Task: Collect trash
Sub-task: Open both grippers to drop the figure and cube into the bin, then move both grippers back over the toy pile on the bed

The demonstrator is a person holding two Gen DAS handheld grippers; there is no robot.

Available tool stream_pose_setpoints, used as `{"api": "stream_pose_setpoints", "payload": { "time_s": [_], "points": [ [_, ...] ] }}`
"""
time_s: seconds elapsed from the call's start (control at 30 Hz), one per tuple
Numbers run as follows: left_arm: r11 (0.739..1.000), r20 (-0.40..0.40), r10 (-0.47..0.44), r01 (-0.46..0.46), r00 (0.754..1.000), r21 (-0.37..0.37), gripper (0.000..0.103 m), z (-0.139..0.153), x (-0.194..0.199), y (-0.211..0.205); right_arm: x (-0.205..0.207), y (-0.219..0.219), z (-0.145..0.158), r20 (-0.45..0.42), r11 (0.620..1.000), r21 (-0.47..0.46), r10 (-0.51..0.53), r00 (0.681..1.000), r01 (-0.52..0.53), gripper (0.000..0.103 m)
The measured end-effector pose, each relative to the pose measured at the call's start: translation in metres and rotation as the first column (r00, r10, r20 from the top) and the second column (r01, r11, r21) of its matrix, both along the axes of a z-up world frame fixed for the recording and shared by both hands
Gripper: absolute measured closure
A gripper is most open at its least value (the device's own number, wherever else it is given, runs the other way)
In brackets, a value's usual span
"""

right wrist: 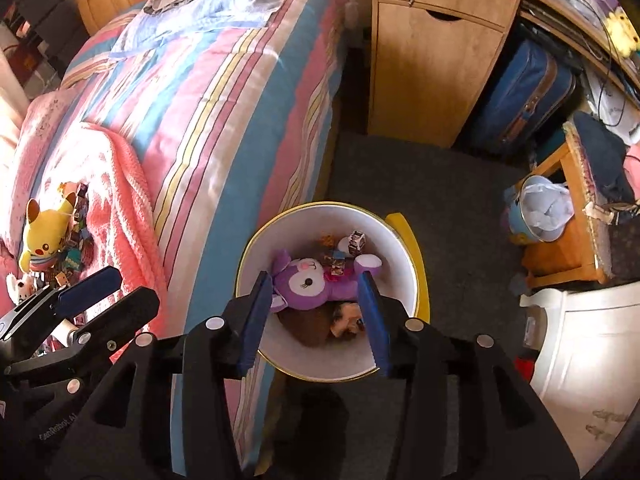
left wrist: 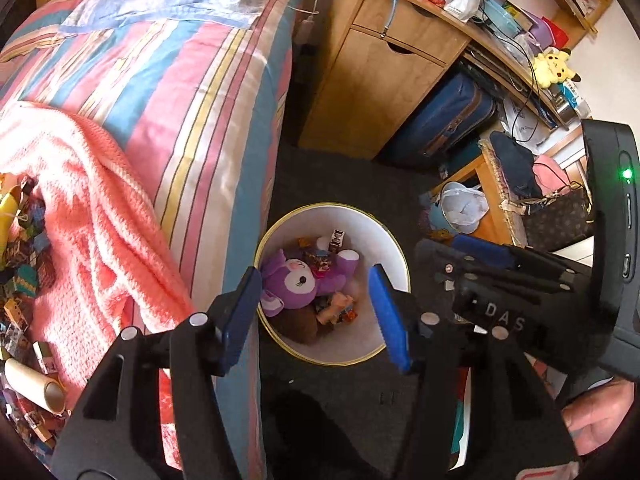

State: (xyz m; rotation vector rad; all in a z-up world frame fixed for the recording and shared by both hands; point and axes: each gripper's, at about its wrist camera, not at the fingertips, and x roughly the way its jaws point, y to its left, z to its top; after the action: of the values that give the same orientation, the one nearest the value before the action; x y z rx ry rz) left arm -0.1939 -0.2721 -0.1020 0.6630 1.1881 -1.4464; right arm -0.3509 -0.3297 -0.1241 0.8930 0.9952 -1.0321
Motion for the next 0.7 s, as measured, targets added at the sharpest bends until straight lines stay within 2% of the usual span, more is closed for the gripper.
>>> {"api": "stream_pose_setpoints", "payload": {
  "time_s": [0.2,0.33,0.43,0.53,0.7],
  "points": [
    [0.999,0.008,0.040,-0.039,0.999,-0.006,0.050,0.004,0.010,0.006,0.009,-0.003,0.004,-0.002,1.000,-0.012,0.029,1.000,-0.029,0.058],
    [0.996,0.007,0.087,-0.087,0.996,-0.011,0.050,0.008,0.024,0.013,0.020,-0.002,0.007,0.009,0.998,-0.017,0.053,0.999,-0.053,0.047],
    [0.992,0.016,0.128,-0.128,0.992,-0.016,0.050,0.010,0.035,0.022,0.039,0.002,0.013,0.000,0.993,-0.037,0.114,0.994,-0.114,0.040],
    [0.982,0.028,0.188,-0.187,0.982,-0.020,0.050,0.013,0.052,0.034,0.067,0.009,0.020,-0.018,0.978,-0.068,0.199,0.980,-0.200,0.040],
    [0.950,0.045,0.313,-0.313,0.949,-0.019,0.050,0.016,0.089,0.064,0.121,0.027,0.027,-0.012,0.932,-0.099,0.351,0.936,-0.350,0.040]
  ]
}}
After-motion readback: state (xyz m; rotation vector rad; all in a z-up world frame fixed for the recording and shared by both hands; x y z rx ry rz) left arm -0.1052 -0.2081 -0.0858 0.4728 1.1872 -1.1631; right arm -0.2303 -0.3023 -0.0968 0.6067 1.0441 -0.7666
